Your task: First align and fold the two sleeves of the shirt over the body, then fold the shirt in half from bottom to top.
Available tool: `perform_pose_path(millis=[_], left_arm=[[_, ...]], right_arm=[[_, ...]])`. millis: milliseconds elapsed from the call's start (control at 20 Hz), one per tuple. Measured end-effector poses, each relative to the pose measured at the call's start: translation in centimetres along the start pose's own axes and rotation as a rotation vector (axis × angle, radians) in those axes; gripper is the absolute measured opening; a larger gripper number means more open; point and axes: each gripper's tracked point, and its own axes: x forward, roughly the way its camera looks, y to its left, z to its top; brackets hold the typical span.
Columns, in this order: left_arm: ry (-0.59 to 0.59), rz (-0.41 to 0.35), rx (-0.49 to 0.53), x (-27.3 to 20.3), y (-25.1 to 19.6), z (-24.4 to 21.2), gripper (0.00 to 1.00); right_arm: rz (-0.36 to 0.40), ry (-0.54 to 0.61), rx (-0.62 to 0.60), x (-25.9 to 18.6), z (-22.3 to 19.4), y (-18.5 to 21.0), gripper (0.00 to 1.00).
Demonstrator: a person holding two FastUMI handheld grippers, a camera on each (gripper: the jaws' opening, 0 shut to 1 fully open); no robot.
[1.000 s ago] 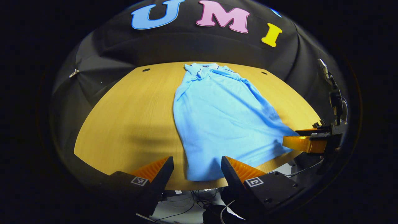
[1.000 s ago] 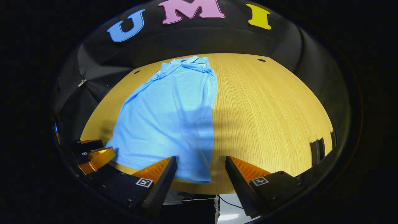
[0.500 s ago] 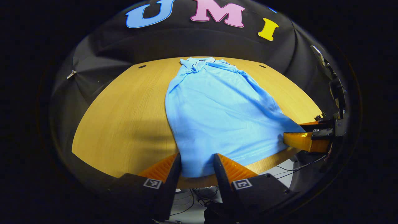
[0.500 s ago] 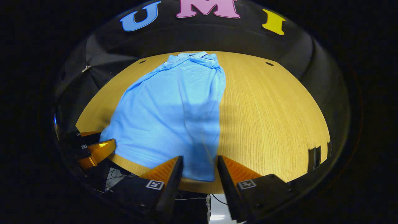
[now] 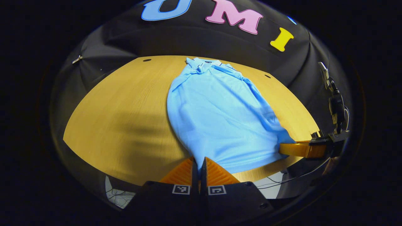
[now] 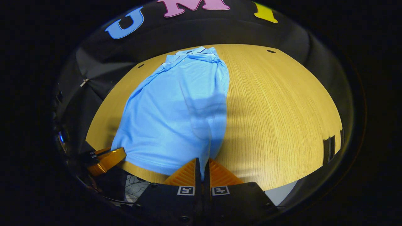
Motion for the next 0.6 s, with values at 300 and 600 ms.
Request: perform_pose_path(millis=[300,600], left_arm=[[0.050,0.009,0.063,0.1,-0.5,0.8,0.06],[-0.005,0.003,0.076,-1.2,-1.1,4.9,0.06]], right_arm=[[0.021,0.009,-0.032,0.3,1.6,0.4,0.05],[0.051,-0.056,-0.041,-0.7,6.5,0.8,0.05]])
